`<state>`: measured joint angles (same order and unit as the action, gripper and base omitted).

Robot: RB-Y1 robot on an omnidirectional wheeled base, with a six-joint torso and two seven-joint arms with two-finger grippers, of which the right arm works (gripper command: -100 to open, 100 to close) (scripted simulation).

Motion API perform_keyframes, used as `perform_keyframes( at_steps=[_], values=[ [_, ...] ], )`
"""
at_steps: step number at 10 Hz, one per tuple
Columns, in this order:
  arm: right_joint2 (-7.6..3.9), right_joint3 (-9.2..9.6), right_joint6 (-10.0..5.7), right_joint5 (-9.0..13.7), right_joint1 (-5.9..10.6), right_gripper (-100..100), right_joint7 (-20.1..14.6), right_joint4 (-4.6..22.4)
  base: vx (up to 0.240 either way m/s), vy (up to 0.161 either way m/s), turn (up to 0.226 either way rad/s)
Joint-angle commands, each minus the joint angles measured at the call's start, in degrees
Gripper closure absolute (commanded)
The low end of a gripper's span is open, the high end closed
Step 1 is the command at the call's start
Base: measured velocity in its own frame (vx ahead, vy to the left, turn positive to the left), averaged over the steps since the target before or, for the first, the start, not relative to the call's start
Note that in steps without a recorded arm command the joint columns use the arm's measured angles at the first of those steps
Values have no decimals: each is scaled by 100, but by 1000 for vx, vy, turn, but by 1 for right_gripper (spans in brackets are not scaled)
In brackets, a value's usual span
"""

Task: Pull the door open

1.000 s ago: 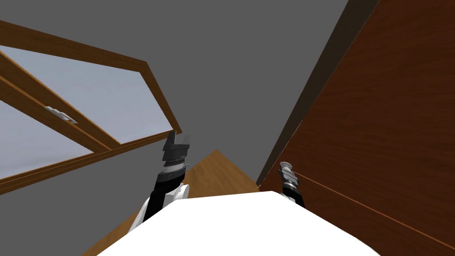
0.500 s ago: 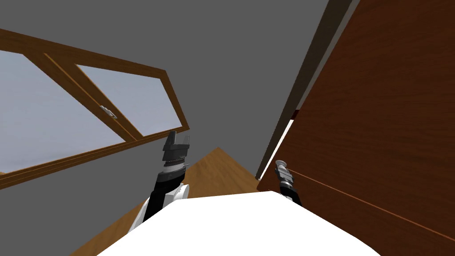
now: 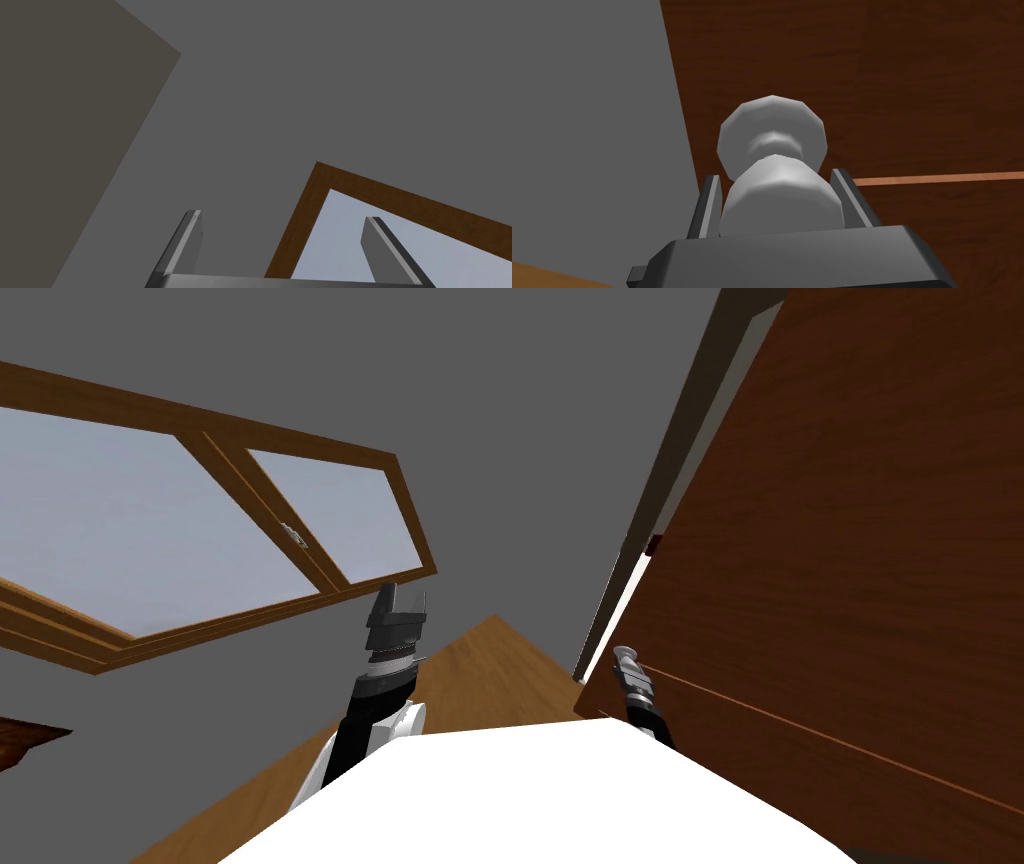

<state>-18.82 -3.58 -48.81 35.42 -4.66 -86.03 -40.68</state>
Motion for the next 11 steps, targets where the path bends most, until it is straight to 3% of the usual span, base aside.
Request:
perform_keyframes(
  at_steps=[1,6,7,11],
  values=[
    [-39,146,-27,-86,-47,100,-113,-38,-276,-24,89],
    [-160,520,-56,-307,-150,100,-377,-212,-249,25,64],
    [-147,475,-24,-281,-158,100,-324,-233,-109,27,12],
    [-275,801,-132,-466,-305,100,-576,-350,-181,-15,61]
  ],
)
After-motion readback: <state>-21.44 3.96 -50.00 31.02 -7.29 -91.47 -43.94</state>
